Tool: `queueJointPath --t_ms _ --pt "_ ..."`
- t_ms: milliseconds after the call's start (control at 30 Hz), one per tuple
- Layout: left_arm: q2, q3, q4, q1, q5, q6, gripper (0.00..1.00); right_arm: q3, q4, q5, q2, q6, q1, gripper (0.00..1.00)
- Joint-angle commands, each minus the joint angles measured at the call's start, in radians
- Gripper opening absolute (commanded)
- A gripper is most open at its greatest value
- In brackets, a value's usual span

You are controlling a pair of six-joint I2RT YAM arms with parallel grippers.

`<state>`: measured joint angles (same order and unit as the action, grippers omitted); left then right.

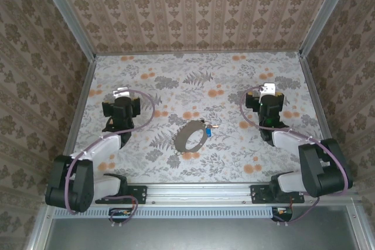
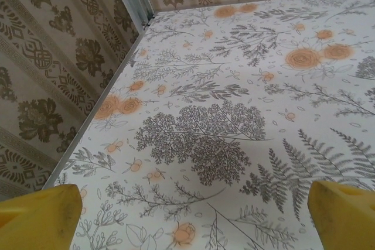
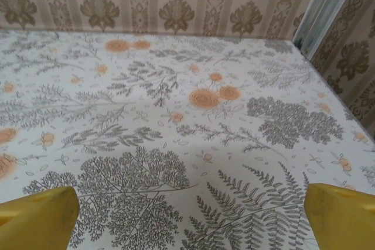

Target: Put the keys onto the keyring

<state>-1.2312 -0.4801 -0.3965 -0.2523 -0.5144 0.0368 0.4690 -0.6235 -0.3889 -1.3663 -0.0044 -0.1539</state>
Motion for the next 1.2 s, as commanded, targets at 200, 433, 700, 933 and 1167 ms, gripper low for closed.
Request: queueJointPath --t_ms 200,433,700,933,1167 --pt "-0.118 0.003 -0.337 0.117 0.279 -0.063 1.0 0.025 -0.067 0.008 -0.138 0.048 0.051 1.0" --pt "-0.046 0.002 -0.164 0.081 0.11 -0.08 1.0 0.007 -0.095 0.03 -0.132 0.066 0.07 1.0" --pt "-0.08 0.079 -0.316 0.1 0.089 -0.106 1.0 0.001 -0.098 0.046 -0.13 0.072 0.079 1.0" --pt "-0.283 0.18 -0.64 0.14 0.227 -0.103 1.0 -0.002 -0.106 0.042 -0.132 0.067 0.074 1.0" --pt "-0.302 0.085 -0.466 0.216 0.362 -0.056 1.0 0.007 -0.087 0.075 -0.132 0.078 0.091 1.0"
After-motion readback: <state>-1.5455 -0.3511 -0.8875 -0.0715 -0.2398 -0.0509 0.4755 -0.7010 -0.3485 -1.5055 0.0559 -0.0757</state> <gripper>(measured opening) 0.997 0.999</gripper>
